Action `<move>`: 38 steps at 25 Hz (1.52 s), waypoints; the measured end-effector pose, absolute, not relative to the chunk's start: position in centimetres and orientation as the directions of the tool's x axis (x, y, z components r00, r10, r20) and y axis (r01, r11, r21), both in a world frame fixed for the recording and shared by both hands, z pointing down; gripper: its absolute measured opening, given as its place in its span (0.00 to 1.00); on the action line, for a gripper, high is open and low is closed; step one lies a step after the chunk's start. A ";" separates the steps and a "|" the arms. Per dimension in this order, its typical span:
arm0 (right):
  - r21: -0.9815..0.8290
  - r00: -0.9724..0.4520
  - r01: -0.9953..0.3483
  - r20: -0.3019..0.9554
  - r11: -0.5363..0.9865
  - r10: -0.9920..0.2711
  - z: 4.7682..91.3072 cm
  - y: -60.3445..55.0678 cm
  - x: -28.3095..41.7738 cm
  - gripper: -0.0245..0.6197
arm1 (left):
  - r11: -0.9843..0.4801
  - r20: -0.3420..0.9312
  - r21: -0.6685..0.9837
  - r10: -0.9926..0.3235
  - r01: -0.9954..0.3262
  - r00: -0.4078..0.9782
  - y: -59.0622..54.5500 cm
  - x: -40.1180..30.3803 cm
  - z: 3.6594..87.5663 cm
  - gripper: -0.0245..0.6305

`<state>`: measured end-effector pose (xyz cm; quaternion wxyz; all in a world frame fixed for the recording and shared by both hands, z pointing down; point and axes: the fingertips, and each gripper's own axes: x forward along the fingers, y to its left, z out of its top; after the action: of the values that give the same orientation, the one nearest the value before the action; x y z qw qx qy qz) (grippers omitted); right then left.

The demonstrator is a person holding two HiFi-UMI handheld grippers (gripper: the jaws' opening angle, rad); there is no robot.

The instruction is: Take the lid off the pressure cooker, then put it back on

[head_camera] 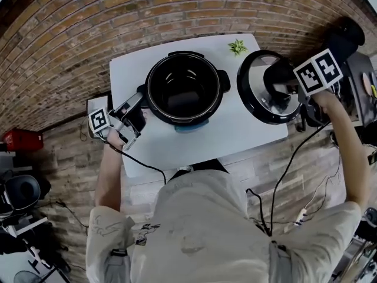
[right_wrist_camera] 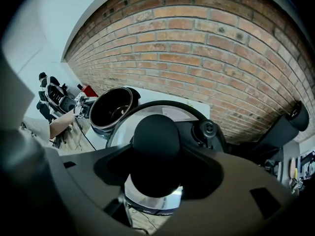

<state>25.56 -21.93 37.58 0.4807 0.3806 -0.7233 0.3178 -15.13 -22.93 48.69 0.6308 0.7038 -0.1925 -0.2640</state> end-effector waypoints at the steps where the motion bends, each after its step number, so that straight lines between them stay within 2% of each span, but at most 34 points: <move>1: -0.098 -0.249 -0.860 0.937 0.501 -0.244 37.7 -21.8 25.9 0.49 | -0.131 -0.127 0.990 -0.604 0.059 0.787 -23.0 -15.1 48.7 0.15; 12: -0.121 -0.246 -0.868 0.947 0.482 -0.206 41.7 -20.1 27.1 0.49 | -0.125 -0.118 0.991 -0.611 0.053 0.783 -23.0 -15.1 48.8 0.15; 22: -0.166 -0.264 -0.864 0.953 0.476 -0.147 49.0 -18.4 25.8 0.49 | -0.122 -0.122 0.991 -0.617 0.059 0.777 -23.0 -15.0 48.8 0.15; 38: -0.139 -0.222 -0.860 0.968 0.492 -0.116 59.4 -16.4 23.3 0.49 | -0.121 -0.133 0.990 -0.631 0.072 0.764 -22.9 -15.1 48.7 0.15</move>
<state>23.29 -16.36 59.39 0.5150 0.3517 -0.6932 0.3612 -15.12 -22.91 48.66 0.6316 0.6952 -0.2011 -0.2781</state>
